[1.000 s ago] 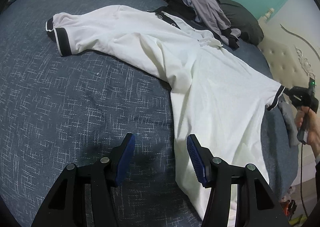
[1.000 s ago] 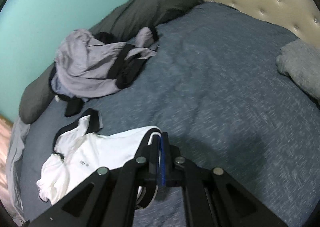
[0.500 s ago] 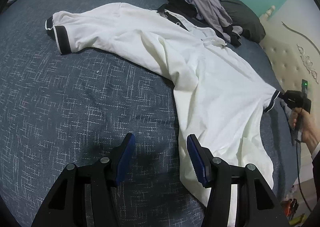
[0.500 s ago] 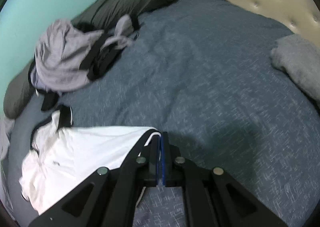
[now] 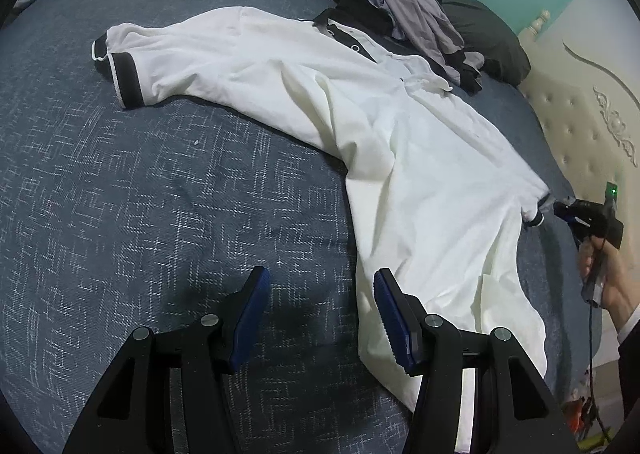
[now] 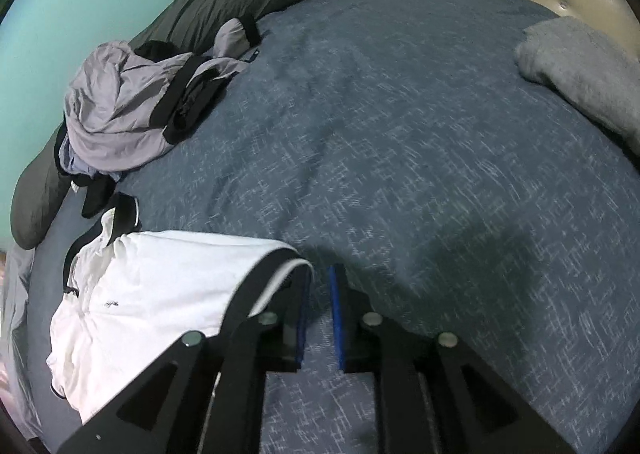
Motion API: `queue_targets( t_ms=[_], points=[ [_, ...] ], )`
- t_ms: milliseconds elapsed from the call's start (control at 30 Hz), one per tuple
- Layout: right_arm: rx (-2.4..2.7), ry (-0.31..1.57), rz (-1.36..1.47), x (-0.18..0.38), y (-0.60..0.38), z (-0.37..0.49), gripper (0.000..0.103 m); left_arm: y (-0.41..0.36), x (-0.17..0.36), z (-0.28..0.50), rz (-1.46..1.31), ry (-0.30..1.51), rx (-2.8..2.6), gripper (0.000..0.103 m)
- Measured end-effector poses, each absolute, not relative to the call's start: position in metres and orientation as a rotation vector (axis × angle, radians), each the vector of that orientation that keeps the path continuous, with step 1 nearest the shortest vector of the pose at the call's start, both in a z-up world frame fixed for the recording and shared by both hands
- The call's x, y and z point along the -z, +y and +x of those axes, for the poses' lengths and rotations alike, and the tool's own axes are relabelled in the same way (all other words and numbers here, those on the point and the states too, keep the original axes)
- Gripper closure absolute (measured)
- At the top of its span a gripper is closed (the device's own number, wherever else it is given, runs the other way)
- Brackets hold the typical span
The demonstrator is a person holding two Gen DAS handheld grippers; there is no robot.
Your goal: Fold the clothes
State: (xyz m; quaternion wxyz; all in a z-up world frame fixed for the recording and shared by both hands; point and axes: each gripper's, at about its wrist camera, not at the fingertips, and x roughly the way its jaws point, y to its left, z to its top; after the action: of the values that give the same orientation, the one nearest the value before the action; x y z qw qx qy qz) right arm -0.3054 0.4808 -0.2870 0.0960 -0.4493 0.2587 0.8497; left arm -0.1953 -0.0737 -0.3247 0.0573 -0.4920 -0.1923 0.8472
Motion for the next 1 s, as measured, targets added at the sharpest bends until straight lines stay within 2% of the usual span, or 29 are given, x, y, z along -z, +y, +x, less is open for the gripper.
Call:
queue_targets(
  t_ms=[333, 400, 433, 467, 567, 800, 833, 867, 1000],
  points=[
    [-2.613, 0.997, -1.363, 0.293, 0.468, -0.297, 0.091, -0.072, 0.324, -0.194, -1.492, -0.579, -2.569, 0.045],
    [-2.634, 1.016, -1.383, 0.294, 0.459, -0.298, 0.085, -0.072, 0.325, -0.195, -1.494, -0.582, -2.570, 0.045],
    [-2.646, 1.015, -1.399, 0.295, 0.452, -0.299, 0.077, -0.072, 0.325, -0.195, -1.495, -0.583, -2.570, 0.045],
    [-2.658, 1.014, -1.414, 0.296, 0.446, -0.301, 0.075, -0.072, 0.325, -0.195, -1.495, -0.584, -2.571, 0.045],
    [-2.658, 0.982, -1.453, 0.301, 0.430, -0.305, 0.075, -0.072, 0.325, -0.196, -1.492, -0.589, -2.572, 0.045],
    [-2.667, 1.040, -1.482, 0.319, 0.421, -0.305, 0.075, -0.072, 0.324, -0.196, -1.489, -0.594, -2.571, 0.045],
    [-2.673, 1.050, -1.491, 0.322, 0.419, -0.306, 0.079, -0.072, 0.325, -0.196, -1.488, -0.595, -2.572, 0.045],
    [-2.677, 1.053, -1.498, 0.324, 0.417, -0.306, 0.093, -0.072, 0.325, -0.196, -1.488, -0.596, -2.572, 0.045],
    [-2.676, 1.037, -1.466, 0.325, 0.421, -0.297, 0.100, -0.071, 0.326, -0.197, -1.489, -0.597, -2.571, 0.045]
  ],
)
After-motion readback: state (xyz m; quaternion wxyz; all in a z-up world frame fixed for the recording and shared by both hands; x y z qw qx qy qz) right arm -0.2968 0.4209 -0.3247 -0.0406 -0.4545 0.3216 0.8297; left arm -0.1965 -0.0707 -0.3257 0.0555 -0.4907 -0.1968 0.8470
